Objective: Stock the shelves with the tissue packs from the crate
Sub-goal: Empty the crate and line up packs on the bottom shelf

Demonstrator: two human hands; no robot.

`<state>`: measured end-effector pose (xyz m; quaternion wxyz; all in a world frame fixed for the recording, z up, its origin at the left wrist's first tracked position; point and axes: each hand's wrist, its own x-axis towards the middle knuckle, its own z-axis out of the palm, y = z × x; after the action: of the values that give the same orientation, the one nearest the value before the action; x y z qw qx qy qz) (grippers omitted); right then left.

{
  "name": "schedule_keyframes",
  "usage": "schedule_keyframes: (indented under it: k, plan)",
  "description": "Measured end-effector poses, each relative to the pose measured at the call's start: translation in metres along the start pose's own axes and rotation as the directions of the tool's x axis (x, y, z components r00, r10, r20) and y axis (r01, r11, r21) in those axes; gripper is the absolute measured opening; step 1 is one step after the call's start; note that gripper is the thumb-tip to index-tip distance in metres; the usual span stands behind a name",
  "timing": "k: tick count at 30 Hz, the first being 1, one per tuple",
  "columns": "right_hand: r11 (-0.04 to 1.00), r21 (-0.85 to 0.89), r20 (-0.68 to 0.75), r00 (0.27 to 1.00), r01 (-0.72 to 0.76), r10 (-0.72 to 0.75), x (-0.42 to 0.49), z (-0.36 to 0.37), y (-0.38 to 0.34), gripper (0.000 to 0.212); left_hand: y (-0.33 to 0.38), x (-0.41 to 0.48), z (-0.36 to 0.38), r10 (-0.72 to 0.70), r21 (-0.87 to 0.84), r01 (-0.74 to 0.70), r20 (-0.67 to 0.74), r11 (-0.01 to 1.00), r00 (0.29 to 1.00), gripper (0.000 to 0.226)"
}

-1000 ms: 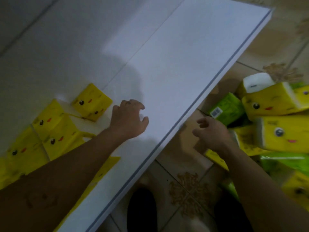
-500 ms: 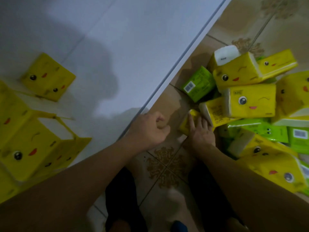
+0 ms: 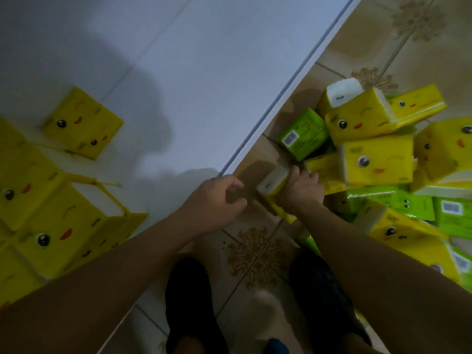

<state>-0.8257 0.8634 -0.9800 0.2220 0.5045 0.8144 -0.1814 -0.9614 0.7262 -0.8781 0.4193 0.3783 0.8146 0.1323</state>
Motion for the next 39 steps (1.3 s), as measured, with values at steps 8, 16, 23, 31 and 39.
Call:
schedule_keyframes:
  k: [8, 16, 23, 31, 39]
  plan:
    - [0.998, -0.053, 0.221, 0.975, 0.035, -0.023, -0.016, 0.046, 0.003, 0.111, -0.003, -0.01, 0.017, -0.029, -0.02, 0.03, 0.067, 0.999, 0.997, 0.04]
    - [0.629, 0.678, 0.412, 0.905, -0.38, 0.102, -0.023, 0.05, 0.006, 0.106, -0.004, -0.008, 0.0, -0.108, -0.078, 0.115, 0.092, 0.99, 0.99, 0.044]
    - [-0.266, 0.797, 0.245, 0.693, -0.542, -0.678, -0.095, -0.021, 0.021, 0.082, 0.035, -0.033, -0.034, -0.162, -0.419, 0.224, 0.178, 0.88, 0.971, 0.058]
    - [-0.31, 0.818, 0.045, 0.592, -0.484, -0.805, -0.133, -0.096, -0.02, 0.07, 0.057, -0.096, -0.068, -0.084, -0.534, 0.063, -0.014, 0.843, 0.996, 0.063]
    - [-0.146, 0.962, 0.121, 0.836, -0.233, -0.535, -0.134, -0.112, -0.071, 0.078, 0.034, -0.125, -0.079, -0.164, -0.347, 0.057, -0.288, 0.936, 0.943, 0.073]
